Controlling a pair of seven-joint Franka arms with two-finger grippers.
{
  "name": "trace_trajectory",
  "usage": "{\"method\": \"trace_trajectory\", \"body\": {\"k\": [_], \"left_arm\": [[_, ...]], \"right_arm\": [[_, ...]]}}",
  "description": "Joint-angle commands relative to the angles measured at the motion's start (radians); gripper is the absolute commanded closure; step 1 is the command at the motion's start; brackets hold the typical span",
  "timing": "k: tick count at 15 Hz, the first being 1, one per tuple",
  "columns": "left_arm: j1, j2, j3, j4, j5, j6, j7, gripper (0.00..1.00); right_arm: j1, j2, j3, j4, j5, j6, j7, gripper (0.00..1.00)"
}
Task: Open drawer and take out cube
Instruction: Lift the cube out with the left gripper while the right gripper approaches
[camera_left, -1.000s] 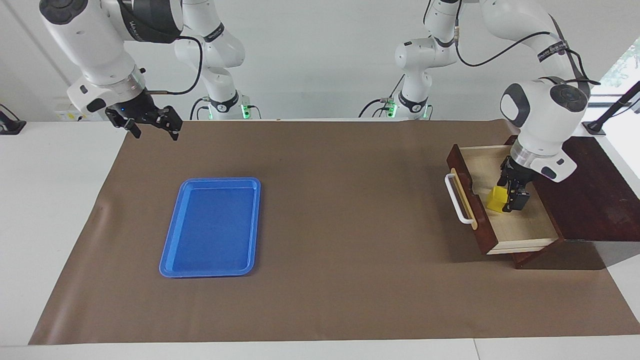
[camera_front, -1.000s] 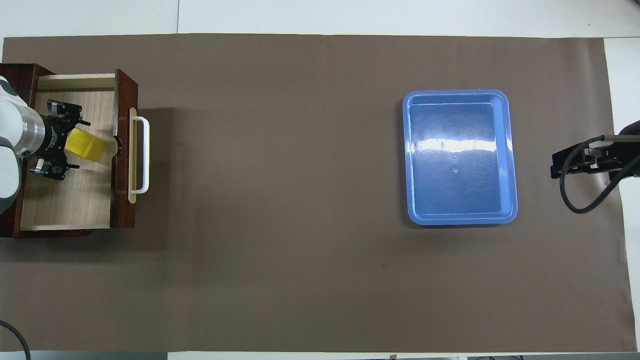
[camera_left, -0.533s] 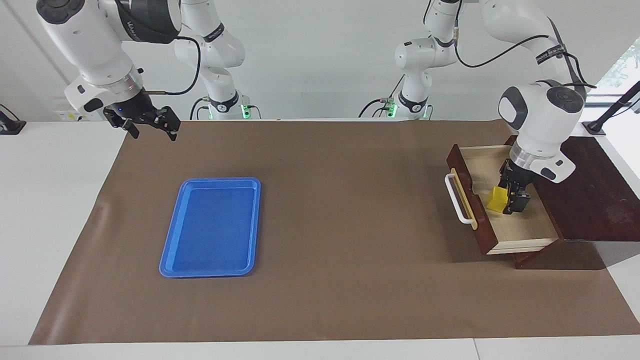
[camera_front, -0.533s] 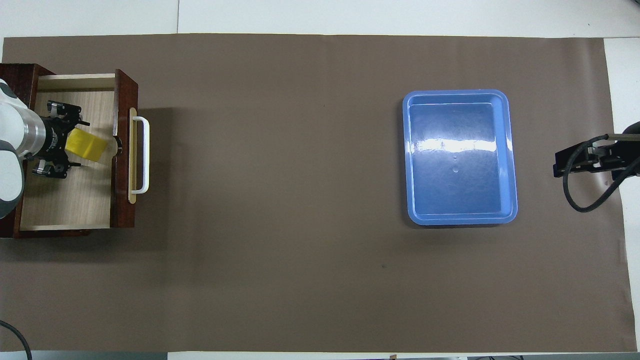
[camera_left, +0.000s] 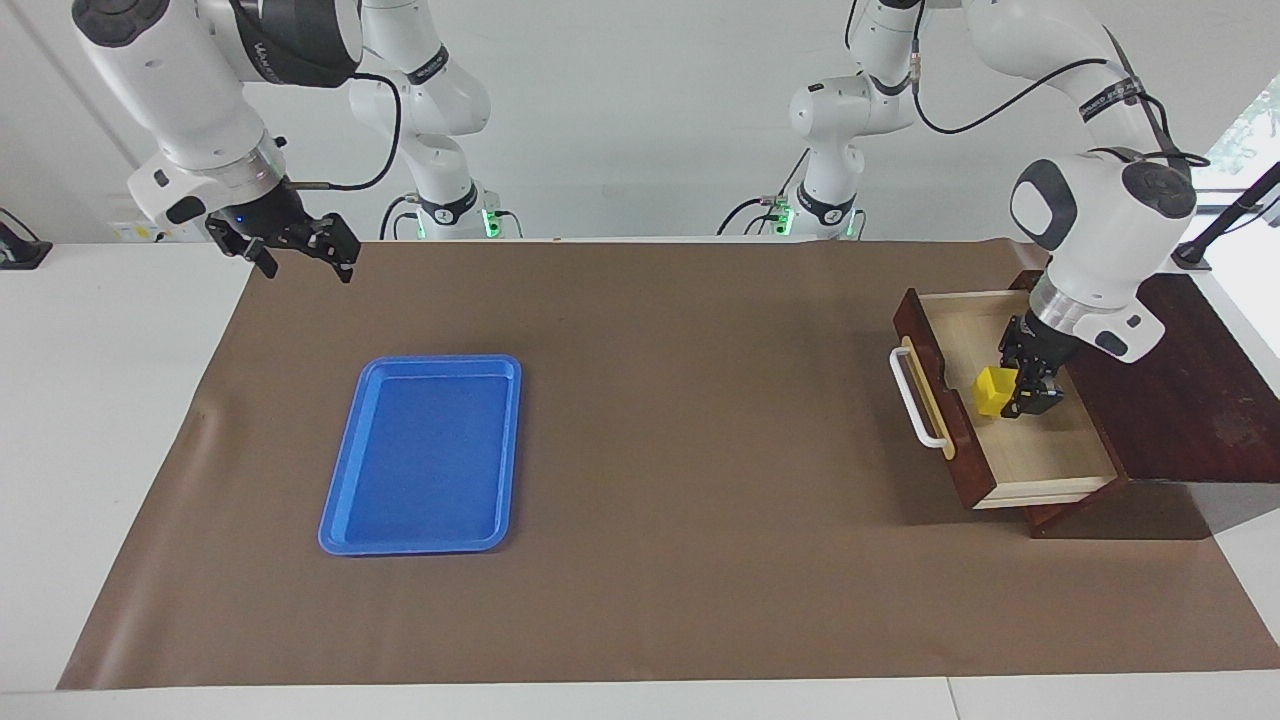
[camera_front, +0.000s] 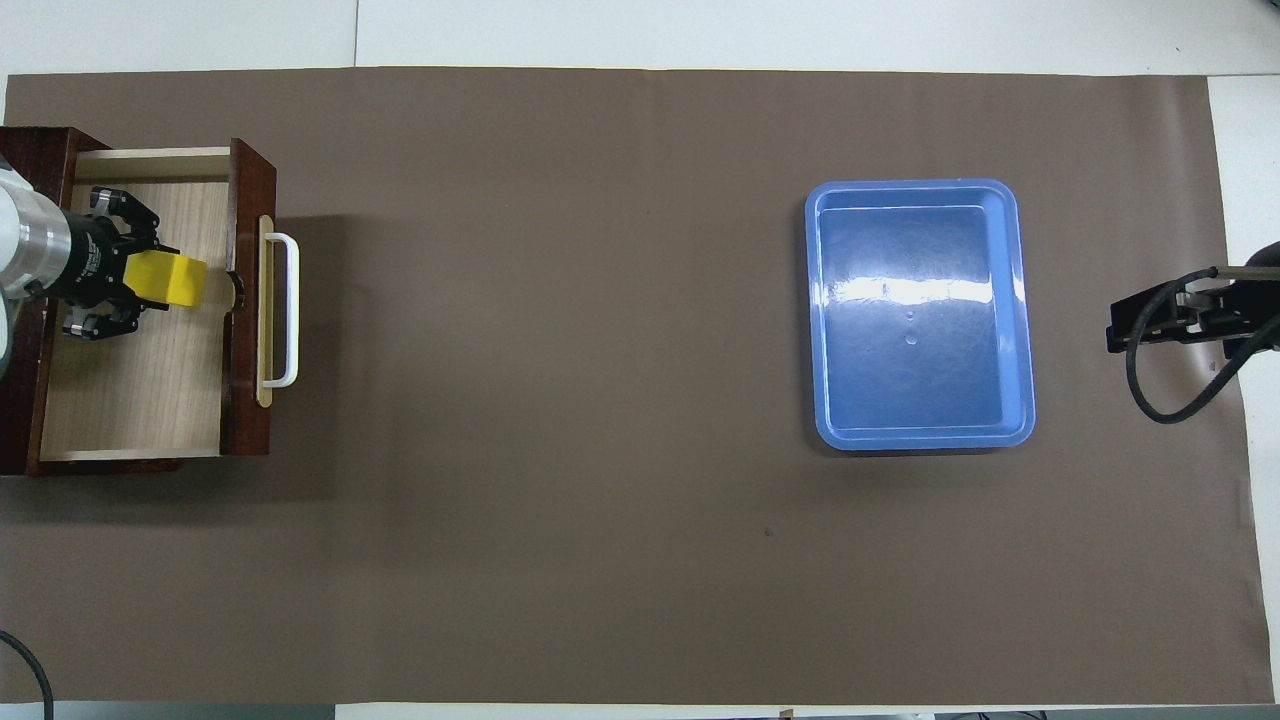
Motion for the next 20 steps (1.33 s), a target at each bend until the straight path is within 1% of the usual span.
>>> {"method": "trace_trajectory", "body": {"k": [1,3,6,8,10,11,14,16,18,19,20], "left_arm": [[-0.032,0.053,0.004,0.183,-0.016,-0.168,-0.057,1.0],[-0.07,0.047,0.001,0.224,-0.018,-0.241,-0.122,1.0],[-0.155,0.053,-0.001,0.293,-0.05,-0.347,-0.305,1.0],[-0.236,0.053,-0.001,0.297,-0.05,-0.363,-0.472,1.0],[-0.314,0.05,-0.001,0.295,-0.051,-0.363,-0.63,1.0],[-0.354,0.047,-0.002,0.294,-0.053,-0.368,-0.667,1.0],[-0.442,0.044,-0.001,0.297,-0.073,-0.404,-0.82,1.0],[-0.507,0.05,-0.001,0.321,-0.071,-0.436,-0.914,1.0],[-0.532,0.058,-0.004,0.378,-0.076,-0.46,-0.989,1.0],[-0.534,0.062,-0.004,0.383,-0.084,-0.446,-1.03,1.0],[-0.526,0.061,-0.002,0.38,-0.103,-0.406,-1.046,1.0]], "right_arm": [[-0.017,-0.025,0.01,-0.033,0.0,0.025,-0.015,0.0],[-0.017,-0.025,0.01,-0.03,0.0,0.015,-0.024,0.0],[-0.017,-0.025,0.008,-0.026,0.001,0.01,-0.035,0.0],[-0.019,-0.027,0.005,-0.027,0.004,-0.008,-0.061,0.0],[-0.02,-0.025,0.001,-0.033,0.016,0.039,-0.058,0.0],[-0.019,-0.022,0.001,-0.033,0.017,0.056,-0.032,0.0],[-0.011,-0.012,0.002,-0.032,0.018,0.085,0.125,0.0],[-0.003,0.007,0.005,-0.027,0.02,0.088,0.286,0.0],[0.0,0.03,0.01,-0.017,0.062,0.093,0.466,0.0],[0.009,0.04,0.011,-0.009,0.091,0.101,0.582,0.0],[0.033,0.057,0.011,0.002,0.107,0.113,0.706,0.0]]}}
